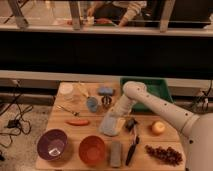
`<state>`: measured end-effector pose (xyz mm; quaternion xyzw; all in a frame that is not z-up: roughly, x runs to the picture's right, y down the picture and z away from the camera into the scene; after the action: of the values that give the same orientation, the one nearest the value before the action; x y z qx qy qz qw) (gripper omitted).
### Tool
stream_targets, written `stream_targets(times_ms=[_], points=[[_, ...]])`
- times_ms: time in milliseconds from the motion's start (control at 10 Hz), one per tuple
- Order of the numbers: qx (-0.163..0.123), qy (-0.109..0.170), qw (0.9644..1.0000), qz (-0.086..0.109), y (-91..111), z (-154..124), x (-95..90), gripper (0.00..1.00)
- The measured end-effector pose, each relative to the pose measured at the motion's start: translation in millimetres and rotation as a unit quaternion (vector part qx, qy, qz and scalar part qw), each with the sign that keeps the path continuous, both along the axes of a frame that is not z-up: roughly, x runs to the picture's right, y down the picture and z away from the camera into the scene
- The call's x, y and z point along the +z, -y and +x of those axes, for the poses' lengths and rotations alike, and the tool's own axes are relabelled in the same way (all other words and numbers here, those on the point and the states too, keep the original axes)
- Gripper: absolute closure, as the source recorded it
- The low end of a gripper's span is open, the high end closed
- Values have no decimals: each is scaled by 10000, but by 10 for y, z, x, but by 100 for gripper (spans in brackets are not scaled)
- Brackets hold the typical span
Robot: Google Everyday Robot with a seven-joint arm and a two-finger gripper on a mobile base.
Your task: Wipe red bowl with towel
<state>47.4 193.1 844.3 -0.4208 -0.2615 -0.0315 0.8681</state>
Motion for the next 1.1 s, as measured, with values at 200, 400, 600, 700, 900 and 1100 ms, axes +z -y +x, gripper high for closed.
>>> stream_targets(times_ms=[200, 400, 600, 700, 900, 1100], points=[[-35, 17, 10000, -73, -31, 36, 65, 20], [-90, 83, 9999, -91, -54, 36, 97, 20], [-121, 176, 9997, -86, -64, 39, 110, 21], [-119, 229, 9996, -72, -66, 46, 112, 29], [-99, 329, 9994, -31, -56, 56, 105, 49], [-75, 418, 9991, -13, -61, 62, 100, 68]])
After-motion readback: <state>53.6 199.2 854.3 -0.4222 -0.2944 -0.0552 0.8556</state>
